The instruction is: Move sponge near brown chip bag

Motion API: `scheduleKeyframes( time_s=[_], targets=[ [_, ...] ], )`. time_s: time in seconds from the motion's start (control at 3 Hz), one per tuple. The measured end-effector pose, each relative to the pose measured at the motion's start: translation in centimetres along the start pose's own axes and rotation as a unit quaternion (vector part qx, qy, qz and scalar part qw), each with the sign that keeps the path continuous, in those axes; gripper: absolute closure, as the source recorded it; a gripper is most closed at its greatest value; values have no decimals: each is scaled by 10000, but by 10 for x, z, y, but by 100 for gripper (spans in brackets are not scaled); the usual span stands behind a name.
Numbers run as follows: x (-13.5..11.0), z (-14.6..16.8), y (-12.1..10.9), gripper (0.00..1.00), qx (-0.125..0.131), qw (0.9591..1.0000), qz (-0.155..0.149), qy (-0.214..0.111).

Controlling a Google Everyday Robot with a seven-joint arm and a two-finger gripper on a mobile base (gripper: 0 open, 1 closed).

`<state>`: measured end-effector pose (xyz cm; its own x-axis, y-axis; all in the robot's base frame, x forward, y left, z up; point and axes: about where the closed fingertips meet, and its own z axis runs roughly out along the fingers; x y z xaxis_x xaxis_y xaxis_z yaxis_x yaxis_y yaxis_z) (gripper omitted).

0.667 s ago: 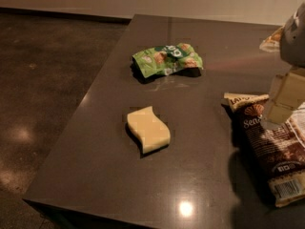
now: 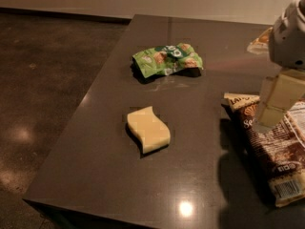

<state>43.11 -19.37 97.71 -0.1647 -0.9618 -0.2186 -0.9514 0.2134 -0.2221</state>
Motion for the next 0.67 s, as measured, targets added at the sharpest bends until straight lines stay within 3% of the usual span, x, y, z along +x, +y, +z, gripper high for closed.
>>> scheduleKeyframes(
  time_s=[0.67],
  targets=[
    [-68,25,49,0,-379,9950,-767,-517]
  ],
)
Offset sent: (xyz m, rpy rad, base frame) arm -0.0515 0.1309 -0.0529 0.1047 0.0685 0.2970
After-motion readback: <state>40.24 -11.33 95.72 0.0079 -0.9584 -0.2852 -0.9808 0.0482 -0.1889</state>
